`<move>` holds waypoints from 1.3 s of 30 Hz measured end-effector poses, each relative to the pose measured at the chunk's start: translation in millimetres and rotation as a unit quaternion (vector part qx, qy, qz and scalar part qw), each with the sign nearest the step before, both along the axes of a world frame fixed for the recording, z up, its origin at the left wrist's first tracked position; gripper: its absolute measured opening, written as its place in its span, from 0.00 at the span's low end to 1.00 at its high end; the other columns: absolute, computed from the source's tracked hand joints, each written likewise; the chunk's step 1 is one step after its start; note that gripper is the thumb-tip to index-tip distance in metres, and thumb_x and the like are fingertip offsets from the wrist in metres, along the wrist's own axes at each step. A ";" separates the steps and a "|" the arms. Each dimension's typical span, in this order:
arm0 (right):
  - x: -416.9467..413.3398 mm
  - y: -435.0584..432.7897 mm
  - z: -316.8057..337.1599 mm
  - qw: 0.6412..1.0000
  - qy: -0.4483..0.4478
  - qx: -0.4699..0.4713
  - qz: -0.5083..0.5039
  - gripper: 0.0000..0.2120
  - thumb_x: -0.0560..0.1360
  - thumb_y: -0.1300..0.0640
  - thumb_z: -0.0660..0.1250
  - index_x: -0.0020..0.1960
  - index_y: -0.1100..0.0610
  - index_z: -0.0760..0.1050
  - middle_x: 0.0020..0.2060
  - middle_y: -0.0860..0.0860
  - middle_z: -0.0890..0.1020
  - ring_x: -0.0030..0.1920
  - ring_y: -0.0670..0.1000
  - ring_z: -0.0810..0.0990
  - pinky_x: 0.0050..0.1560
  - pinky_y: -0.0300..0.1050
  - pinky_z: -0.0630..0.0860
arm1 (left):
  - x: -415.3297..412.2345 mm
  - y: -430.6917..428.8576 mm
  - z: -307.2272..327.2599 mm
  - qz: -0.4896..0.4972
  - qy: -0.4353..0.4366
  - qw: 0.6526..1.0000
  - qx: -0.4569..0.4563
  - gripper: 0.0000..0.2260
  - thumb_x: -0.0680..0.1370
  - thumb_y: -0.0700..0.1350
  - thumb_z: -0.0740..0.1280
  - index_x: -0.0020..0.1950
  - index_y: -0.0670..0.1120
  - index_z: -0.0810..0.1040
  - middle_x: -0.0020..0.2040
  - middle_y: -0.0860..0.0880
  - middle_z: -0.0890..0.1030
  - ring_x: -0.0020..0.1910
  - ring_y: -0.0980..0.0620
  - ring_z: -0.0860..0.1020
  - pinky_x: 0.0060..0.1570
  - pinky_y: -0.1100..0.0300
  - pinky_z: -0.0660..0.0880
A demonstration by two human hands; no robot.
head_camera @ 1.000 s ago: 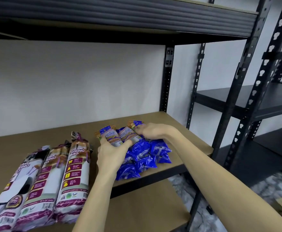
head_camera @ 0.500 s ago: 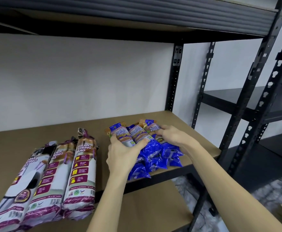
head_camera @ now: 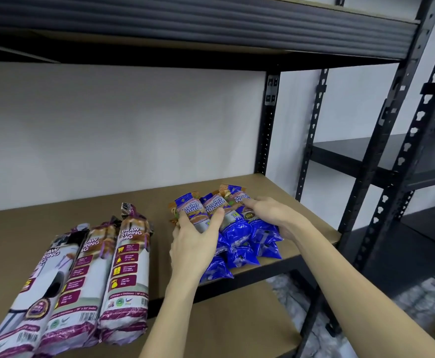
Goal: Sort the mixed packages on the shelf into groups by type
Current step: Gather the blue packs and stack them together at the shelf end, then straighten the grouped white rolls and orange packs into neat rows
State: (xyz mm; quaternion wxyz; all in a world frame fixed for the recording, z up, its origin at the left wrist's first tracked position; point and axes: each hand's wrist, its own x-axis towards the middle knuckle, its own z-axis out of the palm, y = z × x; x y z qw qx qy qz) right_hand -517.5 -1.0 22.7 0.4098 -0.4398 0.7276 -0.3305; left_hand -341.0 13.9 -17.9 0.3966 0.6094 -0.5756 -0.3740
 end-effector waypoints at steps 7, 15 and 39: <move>2.4 5.0 7.0 0.998 0.043 -0.022 0.051 0.23 0.76 0.40 0.67 0.63 0.55 0.71 0.51 0.51 0.84 0.45 0.50 0.84 0.52 0.48 0.81 | -0.9 9.0 -1.3 -0.021 -0.069 0.997 -0.027 0.34 0.76 0.64 0.65 0.77 0.52 0.59 0.66 0.48 0.76 0.64 0.44 0.76 0.64 0.45 0.72; 4.3 9.4 13.5 0.994 0.068 -0.033 0.076 0.13 0.76 0.43 0.67 0.52 0.51 0.70 0.43 0.48 0.82 0.45 0.50 0.83 0.52 0.47 0.80 | 4.8 0.6 4.9 -0.037 -0.015 0.999 0.032 0.44 0.70 0.73 0.61 0.80 0.55 0.51 0.74 0.45 0.68 0.69 0.42 0.71 0.67 0.41 0.70; 187.4 75.3 14.2 0.898 0.247 -0.309 0.191 0.23 0.78 0.41 0.58 0.69 0.50 0.69 0.61 0.56 0.78 0.64 0.59 0.74 0.62 0.53 0.71 | 168.6 60.9 64.8 -0.027 -0.209 0.951 -0.227 0.21 0.77 0.61 0.61 0.66 0.55 0.78 0.63 0.53 0.80 0.64 0.50 0.77 0.61 0.55 0.70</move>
